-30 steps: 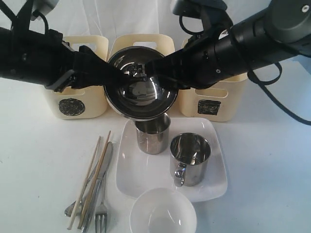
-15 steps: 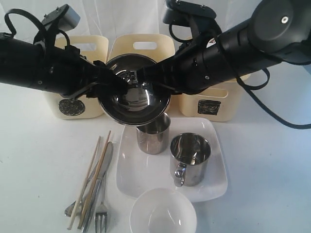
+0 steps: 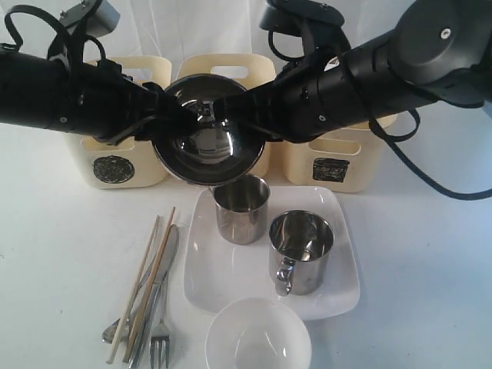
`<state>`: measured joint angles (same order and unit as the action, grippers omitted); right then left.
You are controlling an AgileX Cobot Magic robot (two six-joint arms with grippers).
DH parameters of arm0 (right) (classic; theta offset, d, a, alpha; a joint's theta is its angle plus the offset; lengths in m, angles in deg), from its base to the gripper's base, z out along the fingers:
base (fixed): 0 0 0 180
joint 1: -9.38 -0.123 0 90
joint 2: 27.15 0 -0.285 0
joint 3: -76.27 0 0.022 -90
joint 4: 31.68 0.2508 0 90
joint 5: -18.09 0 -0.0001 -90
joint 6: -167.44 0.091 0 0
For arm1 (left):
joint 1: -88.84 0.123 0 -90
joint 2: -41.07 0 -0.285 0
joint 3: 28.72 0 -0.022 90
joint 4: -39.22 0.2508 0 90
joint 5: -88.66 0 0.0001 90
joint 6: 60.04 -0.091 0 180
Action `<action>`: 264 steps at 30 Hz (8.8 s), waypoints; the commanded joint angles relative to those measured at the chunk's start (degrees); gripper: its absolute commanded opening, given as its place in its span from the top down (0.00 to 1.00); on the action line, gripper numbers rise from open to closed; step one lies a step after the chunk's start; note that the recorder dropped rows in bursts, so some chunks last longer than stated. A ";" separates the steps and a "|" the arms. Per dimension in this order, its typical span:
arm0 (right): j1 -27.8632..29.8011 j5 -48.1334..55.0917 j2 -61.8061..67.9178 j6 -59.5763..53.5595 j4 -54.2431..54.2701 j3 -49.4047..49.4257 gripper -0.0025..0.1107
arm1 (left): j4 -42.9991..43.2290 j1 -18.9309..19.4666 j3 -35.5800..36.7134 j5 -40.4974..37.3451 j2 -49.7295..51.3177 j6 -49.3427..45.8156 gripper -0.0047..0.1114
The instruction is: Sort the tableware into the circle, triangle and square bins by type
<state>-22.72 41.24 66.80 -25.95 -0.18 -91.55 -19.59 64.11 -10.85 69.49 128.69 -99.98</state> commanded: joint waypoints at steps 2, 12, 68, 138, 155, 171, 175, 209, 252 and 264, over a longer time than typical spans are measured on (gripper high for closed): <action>-2.53 -6.86 -0.65 -2.87 5.66 -1.13 0.98 | 0.20 -0.06 -3.02 0.24 -0.12 -3.22 0.96; -4.54 -6.85 -0.65 -7.31 5.89 -1.84 0.76 | 0.31 -0.06 -4.25 0.88 0.18 -3.64 0.96; -4.43 -8.57 -4.75 -7.41 -1.01 -1.73 0.62 | 5.11 18.69 -26.85 14.42 27.34 -0.63 0.84; 4.81 35.97 0.94 1.19 -15.75 -13.91 0.98 | -10.40 19.41 16.90 -22.42 -7.13 -15.15 0.96; 4.81 35.38 -13.44 6.31 -12.28 3.89 0.98 | -28.50 19.41 14.45 -30.62 3.73 -42.26 0.96; 4.81 32.41 -13.44 5.73 -13.29 8.54 0.98 | -2.57 3.22 -4.85 -13.08 18.21 -3.02 0.59; 4.81 32.41 -13.44 5.73 -13.40 8.54 0.98 | 7.51 -0.30 -8.69 -9.77 20.15 10.16 0.59; 4.81 30.27 -13.44 5.73 -18.65 8.54 0.98 | 32.37 -8.11 -27.30 -12.11 33.16 32.67 0.59; 4.81 8.77 -53.73 8.12 -23.76 37.81 0.98 | 53.11 -9.71 -29.43 -6.80 18.24 39.94 0.96; 4.81 9.31 -54.03 8.12 -23.76 37.81 0.98 | 77.77 -1.90 -29.43 -3.58 16.71 54.70 0.96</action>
<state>-18.26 50.51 12.95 -18.04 -23.52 -53.98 50.87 58.68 -39.92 64.48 145.81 -51.44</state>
